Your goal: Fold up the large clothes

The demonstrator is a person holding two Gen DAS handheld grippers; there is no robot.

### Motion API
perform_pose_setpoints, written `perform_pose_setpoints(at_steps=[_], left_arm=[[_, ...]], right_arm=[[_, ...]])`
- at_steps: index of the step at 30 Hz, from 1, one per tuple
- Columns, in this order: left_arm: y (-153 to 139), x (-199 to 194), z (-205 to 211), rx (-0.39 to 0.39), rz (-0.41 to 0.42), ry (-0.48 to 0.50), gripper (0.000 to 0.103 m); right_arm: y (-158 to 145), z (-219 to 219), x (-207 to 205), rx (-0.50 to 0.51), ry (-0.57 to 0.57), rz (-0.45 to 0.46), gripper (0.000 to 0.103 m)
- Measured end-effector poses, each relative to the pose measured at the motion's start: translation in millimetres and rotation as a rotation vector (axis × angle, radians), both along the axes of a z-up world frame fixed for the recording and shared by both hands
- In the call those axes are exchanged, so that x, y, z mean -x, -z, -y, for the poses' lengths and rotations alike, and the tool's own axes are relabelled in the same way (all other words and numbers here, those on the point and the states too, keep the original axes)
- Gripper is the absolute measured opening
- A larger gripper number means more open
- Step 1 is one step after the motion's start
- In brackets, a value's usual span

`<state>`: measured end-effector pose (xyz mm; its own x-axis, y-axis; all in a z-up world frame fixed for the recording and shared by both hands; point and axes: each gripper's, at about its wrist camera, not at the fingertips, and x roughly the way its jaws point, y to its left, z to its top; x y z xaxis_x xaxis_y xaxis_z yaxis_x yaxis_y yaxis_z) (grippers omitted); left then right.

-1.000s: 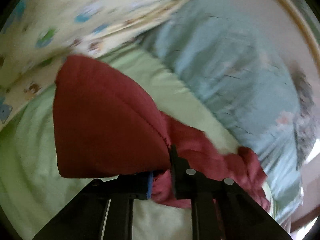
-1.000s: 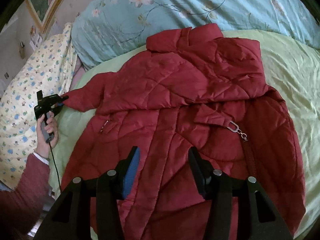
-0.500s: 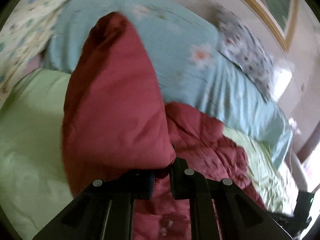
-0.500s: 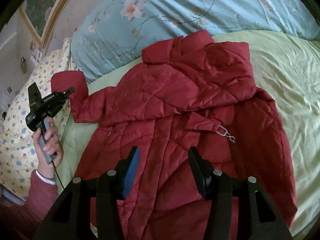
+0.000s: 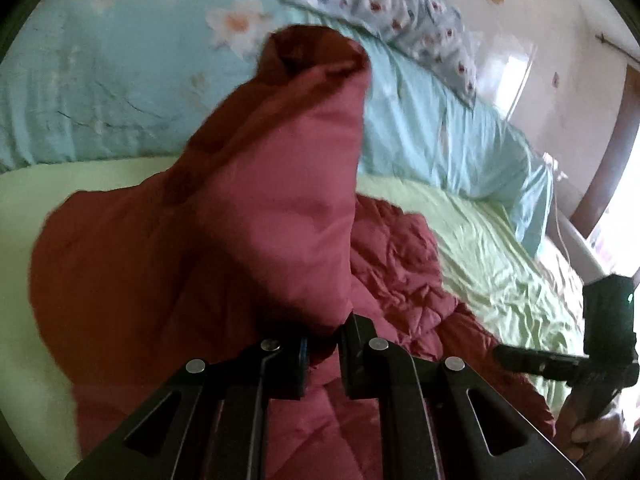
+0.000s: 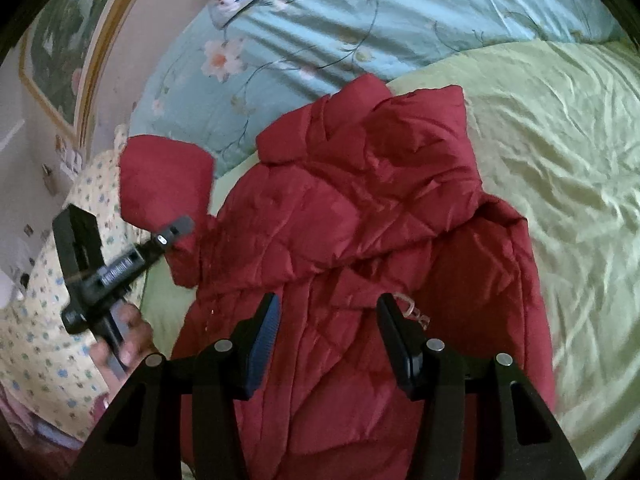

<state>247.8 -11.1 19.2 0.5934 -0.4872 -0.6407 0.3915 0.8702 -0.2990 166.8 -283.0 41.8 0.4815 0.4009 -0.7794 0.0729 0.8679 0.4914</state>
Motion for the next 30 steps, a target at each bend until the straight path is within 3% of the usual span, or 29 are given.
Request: perform_pose_setpoints(at_steps=[14, 19, 22, 24, 25, 26, 28, 30], left_arm=[[61.1, -77.0, 84.2, -0.104, -0.109, 0.066, 0.014], [67.6, -91.3, 96.4, -0.116, -0.113, 0.079, 0.022], [71.1, -92.4, 112.1, -0.142, -0.098, 0.079, 0.025], [72.1, -95.3, 117.9, -0.135, -0.106, 0.081, 0.035], [75.0, -91.3, 121.3, -0.131, -0.11, 0.083, 0.045], [75.6, -89.9, 123.3, -0.128, -0.118, 0.085, 0.057], [72.1, -80.3, 121.4, -0.12, -0.112, 0.088, 0.067], [65.3, -66.8, 110.7, -0.092, -0.109, 0.095, 0.069]], right_arm=[[32.0, 35.7, -69.0, -0.176, 0.042, 0.011, 0.055], [48.4, 34.9, -90.9, -0.265, 0.036, 0.001, 0.069], [59.3, 32.1, -105.3, -0.309, 0.033, -0.013, 0.069], [66.9, 25.6, -114.6, -0.306, 0.024, -0.024, 0.069], [68.6, 23.5, -116.5, -0.304, 0.021, -0.026, 0.064], [71.5, 19.1, -118.6, -0.31, 0.01, -0.024, 0.047], [72.9, 11.2, -119.8, -0.291, -0.021, -0.03, 0.02], [70.7, 7.7, -119.3, -0.248, -0.04, -0.026, 0.013]])
